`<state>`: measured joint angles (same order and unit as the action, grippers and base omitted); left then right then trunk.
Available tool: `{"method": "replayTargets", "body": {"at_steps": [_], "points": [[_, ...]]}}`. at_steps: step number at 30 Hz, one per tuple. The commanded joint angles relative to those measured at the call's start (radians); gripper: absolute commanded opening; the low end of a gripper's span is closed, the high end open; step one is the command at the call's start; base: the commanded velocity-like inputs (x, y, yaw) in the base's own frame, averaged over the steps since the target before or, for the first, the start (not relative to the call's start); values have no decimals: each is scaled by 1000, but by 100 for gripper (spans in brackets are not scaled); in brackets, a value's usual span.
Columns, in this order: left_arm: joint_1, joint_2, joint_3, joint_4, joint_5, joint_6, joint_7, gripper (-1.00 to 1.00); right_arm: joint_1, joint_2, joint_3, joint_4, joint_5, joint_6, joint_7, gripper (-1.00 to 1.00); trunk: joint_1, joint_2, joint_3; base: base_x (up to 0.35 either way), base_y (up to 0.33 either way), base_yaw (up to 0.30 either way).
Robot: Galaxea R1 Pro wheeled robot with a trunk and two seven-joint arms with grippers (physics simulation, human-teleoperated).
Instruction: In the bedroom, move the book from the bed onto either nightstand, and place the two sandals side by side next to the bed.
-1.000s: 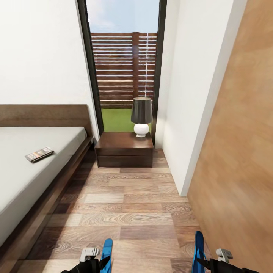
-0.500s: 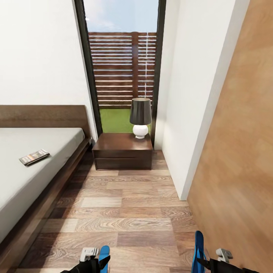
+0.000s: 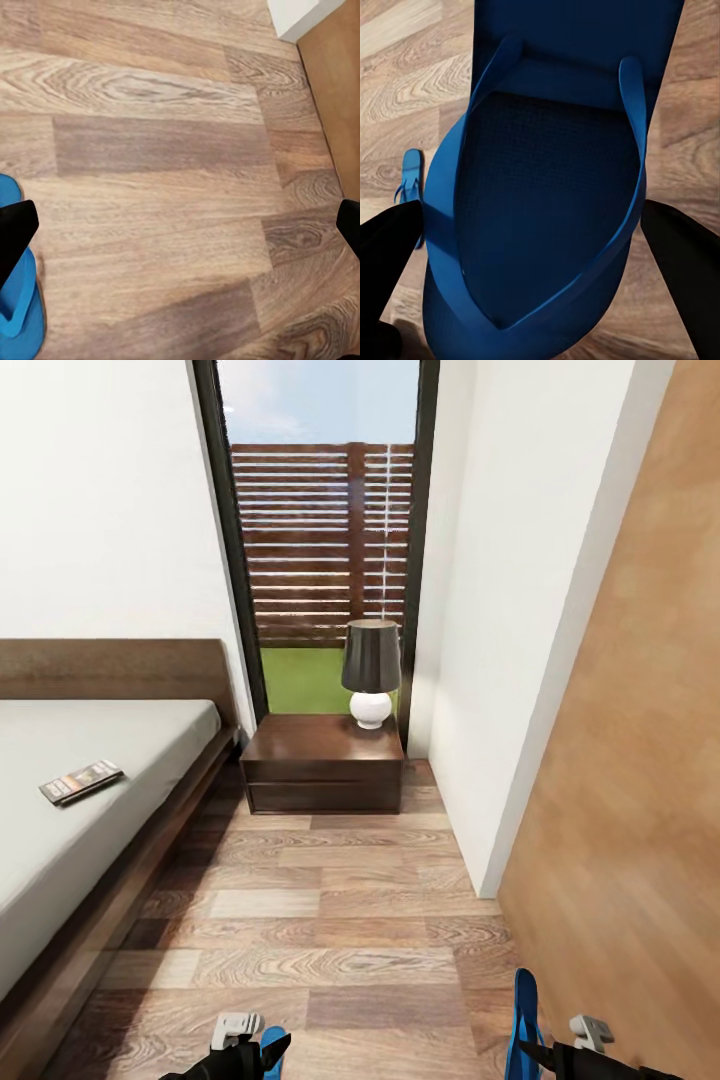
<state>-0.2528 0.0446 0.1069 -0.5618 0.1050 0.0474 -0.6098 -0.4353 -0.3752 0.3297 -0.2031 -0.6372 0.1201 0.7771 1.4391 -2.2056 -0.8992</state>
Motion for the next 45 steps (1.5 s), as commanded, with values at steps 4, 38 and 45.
{"method": "replayTargets", "body": {"at_steps": [4,38,45], "points": [[0,0,2,0,7,5,-5,100,0,-1,3,-1,-11,10,2,-100,0,0,-1,11,0,25],[0,0,1,0,7,6,-5,100,0,-1,3,-1,-12,10,3,-100,0,0,-1,0,0,123],[-2,-12,-2,-21,1,12,-4,100,0,-1,3,-1,-11,10,3,-100,0,0,-1,0,0,2]]}}
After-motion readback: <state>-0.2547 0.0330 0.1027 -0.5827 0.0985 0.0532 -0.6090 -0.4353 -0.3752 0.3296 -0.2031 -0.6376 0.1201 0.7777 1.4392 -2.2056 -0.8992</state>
